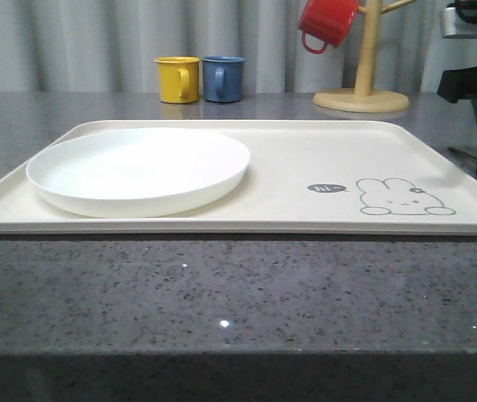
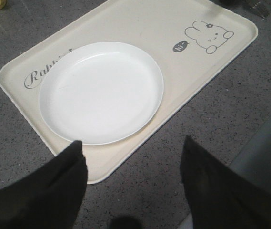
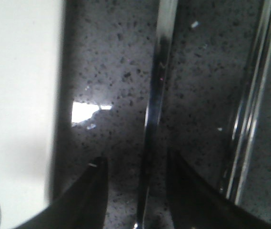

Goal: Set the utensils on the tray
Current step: 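Grasp the steel fork with the right gripper and carry it over the tray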

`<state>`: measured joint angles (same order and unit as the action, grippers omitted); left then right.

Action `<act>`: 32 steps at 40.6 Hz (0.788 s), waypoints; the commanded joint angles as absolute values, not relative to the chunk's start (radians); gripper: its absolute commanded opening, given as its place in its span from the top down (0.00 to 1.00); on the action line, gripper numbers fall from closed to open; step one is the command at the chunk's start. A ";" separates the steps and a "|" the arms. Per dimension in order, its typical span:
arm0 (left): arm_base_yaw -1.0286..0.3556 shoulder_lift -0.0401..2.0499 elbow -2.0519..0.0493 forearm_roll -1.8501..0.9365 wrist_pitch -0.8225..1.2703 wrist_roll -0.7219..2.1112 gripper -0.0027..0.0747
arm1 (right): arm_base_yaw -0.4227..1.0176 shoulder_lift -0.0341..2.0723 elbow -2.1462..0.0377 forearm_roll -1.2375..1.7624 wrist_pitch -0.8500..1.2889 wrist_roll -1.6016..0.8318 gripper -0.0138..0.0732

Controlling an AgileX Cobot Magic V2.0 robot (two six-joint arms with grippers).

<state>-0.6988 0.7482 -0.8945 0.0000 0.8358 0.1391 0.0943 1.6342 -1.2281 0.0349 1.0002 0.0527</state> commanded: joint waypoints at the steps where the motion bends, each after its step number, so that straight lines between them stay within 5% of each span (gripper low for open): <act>1: -0.707 0.744 -0.918 0.000 0.764 0.126 0.42 | 0.088 1.598 -1.260 0.024 0.987 0.051 0.59; 13: -0.707 0.744 -0.918 0.000 0.764 0.126 0.42 | 0.088 1.597 -1.260 0.024 1.003 0.051 0.82; 23: -0.707 0.744 -0.918 0.000 0.764 0.126 0.42 | 0.095 1.563 -1.332 0.038 1.088 0.051 0.82; 32: -0.707 0.744 -0.918 0.000 0.764 0.126 0.42 | 0.238 1.547 -1.440 0.075 1.160 0.050 0.82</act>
